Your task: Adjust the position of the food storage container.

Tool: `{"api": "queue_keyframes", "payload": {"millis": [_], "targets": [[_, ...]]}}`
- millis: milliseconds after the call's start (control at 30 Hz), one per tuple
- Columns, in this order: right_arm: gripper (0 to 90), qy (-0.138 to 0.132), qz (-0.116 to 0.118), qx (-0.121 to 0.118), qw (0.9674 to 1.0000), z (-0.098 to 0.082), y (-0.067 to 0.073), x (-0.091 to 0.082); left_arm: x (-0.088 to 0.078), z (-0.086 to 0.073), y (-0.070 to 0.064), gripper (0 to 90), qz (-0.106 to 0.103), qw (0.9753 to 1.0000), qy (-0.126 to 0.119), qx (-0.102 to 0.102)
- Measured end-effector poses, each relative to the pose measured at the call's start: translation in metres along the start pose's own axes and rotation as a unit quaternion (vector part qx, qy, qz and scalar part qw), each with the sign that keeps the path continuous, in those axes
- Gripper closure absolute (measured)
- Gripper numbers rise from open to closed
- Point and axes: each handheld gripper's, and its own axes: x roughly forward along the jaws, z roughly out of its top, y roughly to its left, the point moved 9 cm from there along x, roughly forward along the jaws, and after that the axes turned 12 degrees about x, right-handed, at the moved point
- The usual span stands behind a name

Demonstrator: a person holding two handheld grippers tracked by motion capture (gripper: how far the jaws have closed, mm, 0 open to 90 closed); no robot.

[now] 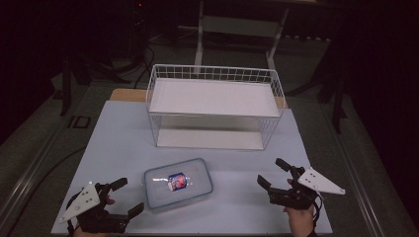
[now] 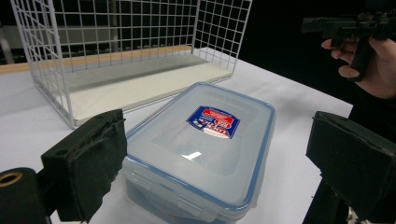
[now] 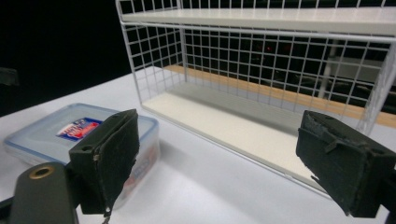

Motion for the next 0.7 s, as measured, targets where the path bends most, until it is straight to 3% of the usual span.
{"api": "queue_keyframes", "payload": {"millis": [100, 233, 333, 367, 500, 567, 633, 667, 700], "targets": [[12.5, -0.008, 0.007, -0.003, 0.9999, 0.004, 0.003, -0.001, 0.002, 0.002, -0.003, 5.5, -0.005, 1.0000, 0.003, 0.002], [12.5, -0.017, 0.011, -0.012, 0.9997, 0.008, 0.008, -0.001, 0.007, 0.008, -0.012, 6.6, -0.032, 0.9992, 0.020, 0.016], [12.5, -0.015, 0.013, -0.013, 0.9997, 0.009, 0.009, 0.000, 0.008, 0.008, -0.014, 9.3, -0.035, 0.9990, 0.023, 0.018], [12.6, -0.011, 0.014, -0.014, 0.9997, 0.008, 0.010, 0.001, 0.014, 0.008, -0.021, 15.1, -0.058, 0.9969, 0.044, 0.027], [12.6, -0.007, 0.015, -0.011, 0.9998, 0.007, 0.010, 0.001, 0.023, 0.003, -0.030, 27.6, -0.077, 0.9930, 0.081, 0.038], [12.6, -0.006, 0.015, -0.009, 0.9998, 0.006, 0.010, 0.001, 0.027, -0.002, -0.037, 40.4, -0.093, 0.9892, 0.103, 0.046], [12.6, -0.005, 0.016, -0.009, 0.9998, 0.006, 0.010, 0.001, 0.029, -0.004, -0.039, 52.7, -0.098, 0.9880, 0.109, 0.047], [12.7, -0.004, 0.017, -0.009, 0.9998, 0.005, 0.011, 0.001, 0.031, -0.010, -0.044, 57.0, -0.112, 0.9843, 0.125, 0.054], [12.7, -0.004, 0.018, -0.009, 0.9998, 0.005, 0.011, 0.001, 0.031, -0.010, -0.044, 61.7, -0.112, 0.9843, 0.125, 0.054]]}}
